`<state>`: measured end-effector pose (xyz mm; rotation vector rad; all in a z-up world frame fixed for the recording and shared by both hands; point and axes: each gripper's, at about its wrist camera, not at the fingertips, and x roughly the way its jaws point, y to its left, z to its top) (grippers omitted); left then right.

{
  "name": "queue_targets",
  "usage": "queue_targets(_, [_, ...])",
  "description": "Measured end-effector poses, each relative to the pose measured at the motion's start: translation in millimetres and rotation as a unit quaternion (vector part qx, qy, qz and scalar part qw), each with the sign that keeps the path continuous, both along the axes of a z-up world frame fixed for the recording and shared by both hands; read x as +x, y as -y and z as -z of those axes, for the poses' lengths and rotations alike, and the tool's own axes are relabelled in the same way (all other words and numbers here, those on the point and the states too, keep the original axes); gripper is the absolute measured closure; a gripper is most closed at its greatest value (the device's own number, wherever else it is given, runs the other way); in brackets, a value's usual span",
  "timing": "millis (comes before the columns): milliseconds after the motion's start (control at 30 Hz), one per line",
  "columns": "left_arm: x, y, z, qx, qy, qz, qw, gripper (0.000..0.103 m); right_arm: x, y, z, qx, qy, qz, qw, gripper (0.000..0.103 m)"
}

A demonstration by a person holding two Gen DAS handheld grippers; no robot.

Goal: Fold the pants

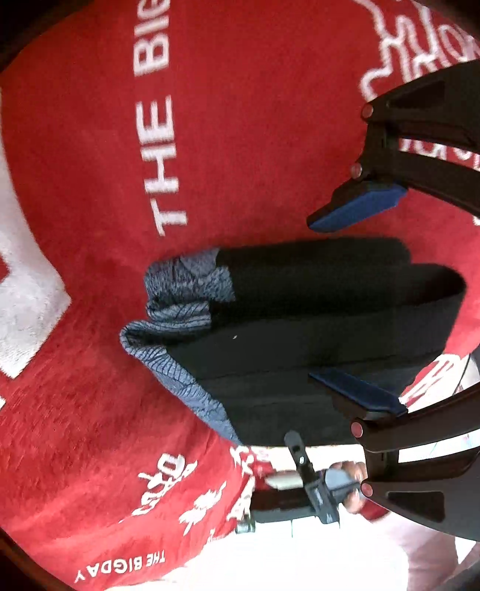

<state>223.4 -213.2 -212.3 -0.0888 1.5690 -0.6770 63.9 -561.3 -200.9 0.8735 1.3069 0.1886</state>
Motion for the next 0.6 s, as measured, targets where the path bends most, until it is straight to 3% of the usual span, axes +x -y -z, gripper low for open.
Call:
queue_targets(433, [-2.4,21.7,18.9,-0.029,-0.018,-0.005,0.9994,0.001,22.4,-4.1,23.5,0.044,-0.004,-0.006,0.999,0.023])
queue_targets(467, [-4.1,20.9,17.0,-0.029,-0.013,-0.008,0.9995,0.002,22.7,-4.9,23.5,0.043,-0.007,-0.002,0.999,0.025])
queue_targets(533, [-8.5,22.8,11.9,-0.037,-0.004,-0.011,0.9992,0.015,21.5,-6.1,21.2,0.039,-0.007,0.001,0.999,0.031])
queue_targets(600, [-11.7,23.1,5.6,-0.040,0.004,-0.013,0.9991,0.021,19.7,-5.5,19.3,0.046,-0.005,0.011,0.999,0.042])
